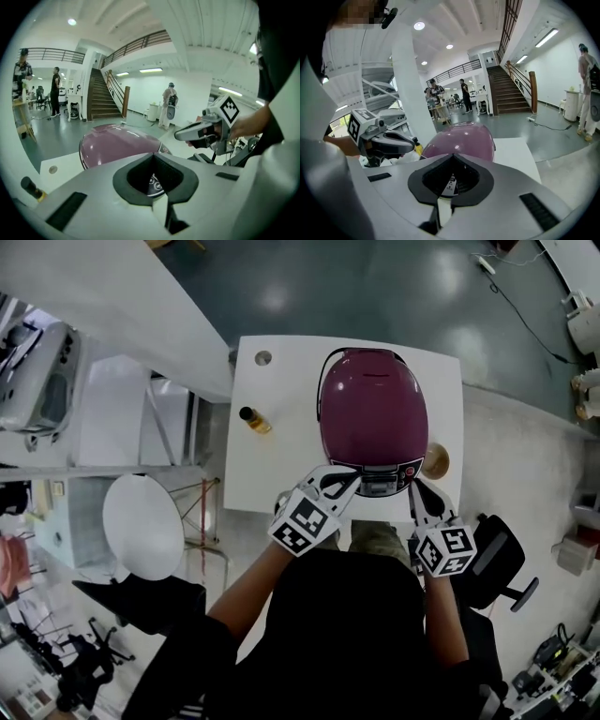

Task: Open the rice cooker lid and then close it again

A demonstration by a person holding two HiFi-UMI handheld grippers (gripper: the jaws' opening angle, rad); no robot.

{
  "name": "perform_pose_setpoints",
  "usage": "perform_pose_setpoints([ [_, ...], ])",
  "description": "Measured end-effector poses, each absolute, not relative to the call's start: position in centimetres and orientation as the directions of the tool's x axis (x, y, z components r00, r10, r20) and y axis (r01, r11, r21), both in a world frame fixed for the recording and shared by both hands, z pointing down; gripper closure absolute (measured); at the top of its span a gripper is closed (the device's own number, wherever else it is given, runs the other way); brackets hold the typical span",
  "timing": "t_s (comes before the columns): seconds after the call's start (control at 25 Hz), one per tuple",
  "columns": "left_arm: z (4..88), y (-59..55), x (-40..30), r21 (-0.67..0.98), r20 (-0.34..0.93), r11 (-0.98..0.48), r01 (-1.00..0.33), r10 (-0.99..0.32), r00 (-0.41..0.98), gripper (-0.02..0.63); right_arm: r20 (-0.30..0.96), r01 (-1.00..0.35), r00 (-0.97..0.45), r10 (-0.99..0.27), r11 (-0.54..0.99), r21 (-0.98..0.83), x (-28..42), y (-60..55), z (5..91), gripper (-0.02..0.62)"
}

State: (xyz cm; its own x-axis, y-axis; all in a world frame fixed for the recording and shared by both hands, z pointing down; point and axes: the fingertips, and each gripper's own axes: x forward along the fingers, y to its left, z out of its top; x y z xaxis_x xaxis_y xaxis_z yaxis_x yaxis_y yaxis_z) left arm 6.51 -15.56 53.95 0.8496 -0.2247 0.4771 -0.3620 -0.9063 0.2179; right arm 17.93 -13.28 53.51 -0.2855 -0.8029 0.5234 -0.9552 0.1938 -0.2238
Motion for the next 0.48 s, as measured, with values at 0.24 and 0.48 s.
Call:
perform_pose_setpoints([
  [0.24,51.9,-12.5,4.5,0.321,0.358,-0.852,-0.413,-0.295,0.886,0.604,0.507,-0.949,-0.311,-0.804,0.238,-0.206,16.6,-11.7,52.4,0.595],
  [0.48,51.0,-8.6,3.0,0.302,0.326,-0.802,-0.516,-0.422,0.846,0.604,0.447,-0.936,-0.350,-0.823,0.295,-0.190,15.6,-10.1,50.7,0.595],
])
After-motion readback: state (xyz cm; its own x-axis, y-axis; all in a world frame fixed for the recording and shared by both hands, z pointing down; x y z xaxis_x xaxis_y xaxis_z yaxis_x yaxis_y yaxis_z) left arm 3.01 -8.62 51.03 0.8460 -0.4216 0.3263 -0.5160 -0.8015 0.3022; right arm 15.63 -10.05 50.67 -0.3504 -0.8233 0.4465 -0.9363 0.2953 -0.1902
